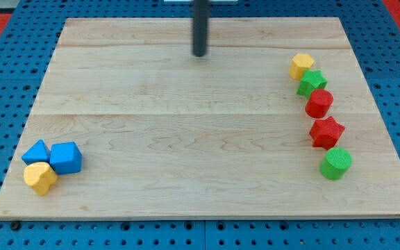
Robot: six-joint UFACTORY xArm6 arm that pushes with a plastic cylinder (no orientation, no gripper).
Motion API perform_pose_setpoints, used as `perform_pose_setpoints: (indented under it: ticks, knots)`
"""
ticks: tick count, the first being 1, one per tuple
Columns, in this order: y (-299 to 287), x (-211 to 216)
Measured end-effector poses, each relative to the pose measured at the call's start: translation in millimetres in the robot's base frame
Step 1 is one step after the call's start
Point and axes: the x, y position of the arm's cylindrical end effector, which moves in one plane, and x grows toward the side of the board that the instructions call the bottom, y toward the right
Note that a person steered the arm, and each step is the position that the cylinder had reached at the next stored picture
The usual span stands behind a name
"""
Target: Move the blue cube top left to the yellow hexagon
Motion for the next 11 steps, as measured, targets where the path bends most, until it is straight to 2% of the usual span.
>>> perform_pose_setpoints:
  ticks: [2,3,4,5,6,7,9,11]
  knots:
    - [-190.8,99.3]
    - [-251.3,149.1]
    - [-254.3,155.5]
    - [-253.4,199.1]
    - [-253.2,273.2]
    - [-250.8,300.1]
    - [-171.8,269.6]
    - [-132.7,237.1]
